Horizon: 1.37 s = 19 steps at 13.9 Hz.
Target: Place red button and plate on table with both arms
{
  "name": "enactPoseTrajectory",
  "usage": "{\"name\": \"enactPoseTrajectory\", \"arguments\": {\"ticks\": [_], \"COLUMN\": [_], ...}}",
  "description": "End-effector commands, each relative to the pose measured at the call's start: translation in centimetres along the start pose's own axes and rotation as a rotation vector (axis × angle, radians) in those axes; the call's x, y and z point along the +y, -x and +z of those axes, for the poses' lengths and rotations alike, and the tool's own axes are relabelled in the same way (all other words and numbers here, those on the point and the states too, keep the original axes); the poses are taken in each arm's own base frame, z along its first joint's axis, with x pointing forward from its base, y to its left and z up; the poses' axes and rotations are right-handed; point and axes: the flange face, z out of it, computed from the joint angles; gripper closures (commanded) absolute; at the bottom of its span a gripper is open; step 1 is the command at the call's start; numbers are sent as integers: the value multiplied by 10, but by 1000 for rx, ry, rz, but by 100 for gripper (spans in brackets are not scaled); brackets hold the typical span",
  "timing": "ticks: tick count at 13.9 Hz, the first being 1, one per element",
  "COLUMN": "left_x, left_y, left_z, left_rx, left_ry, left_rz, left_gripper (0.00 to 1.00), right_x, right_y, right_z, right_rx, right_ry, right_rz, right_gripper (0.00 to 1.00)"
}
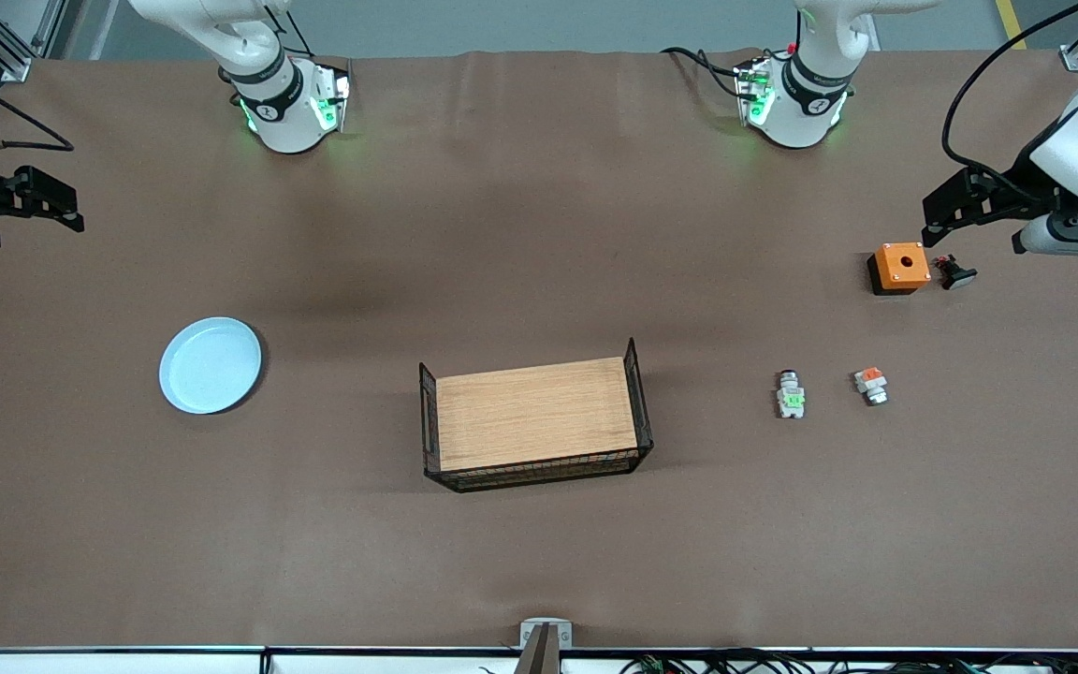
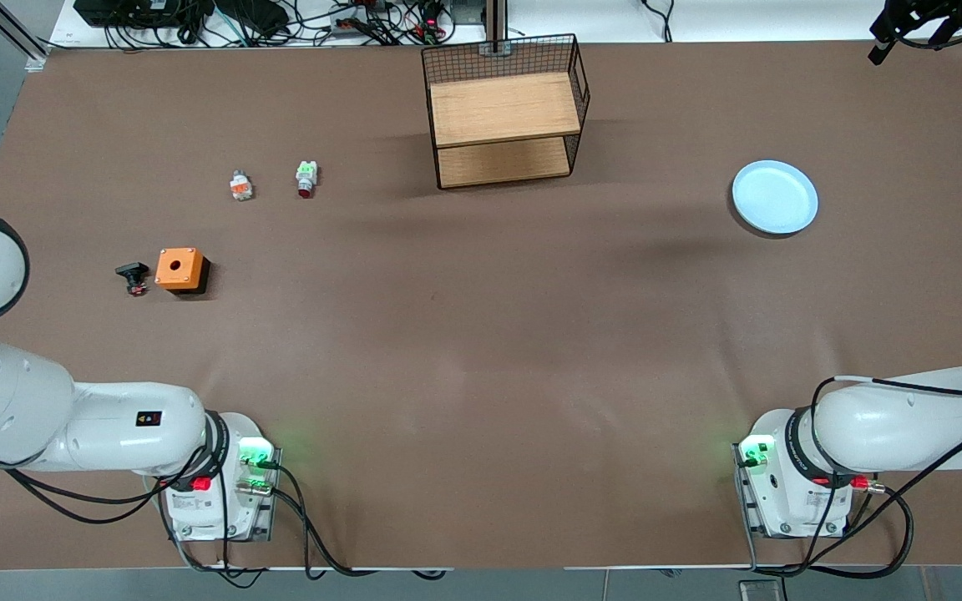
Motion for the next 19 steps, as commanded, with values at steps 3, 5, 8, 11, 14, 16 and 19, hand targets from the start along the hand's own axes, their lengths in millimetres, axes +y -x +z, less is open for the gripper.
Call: {"name": "enactPoseTrajectory", "arguments": {"ticks": [3,5,8,11,14,16,19], "left_x": [2,3,2,2,2,2,2], "left_y": [3,3,3,3,3,3,3], "left_z": [-2,-3,-3,-2,-2,-2,-2], "left_rx": [2,4,4,2,2,2,2], "left_ry": [2,2,2,2,2,2,2], "left_rz": [-12,-11,-12,-14,-12,-14,-14], "left_gripper": [0,0,0,0,0,0,0], "right_x": [21,23,21,4,-11,-13,-7], "right_y": [-7,-11,-13,-18,-23,-24,-21], "right_z": [0,6,5,4,3,4,4], "right_rx": [36,33,34,33,34,33,32], "right_ry": [22,23,22,24,26,25,27], "right_rz": [51,53,49,7,-19,-17,-5], "right_gripper": [0,0,0,0,0,0,0]}}
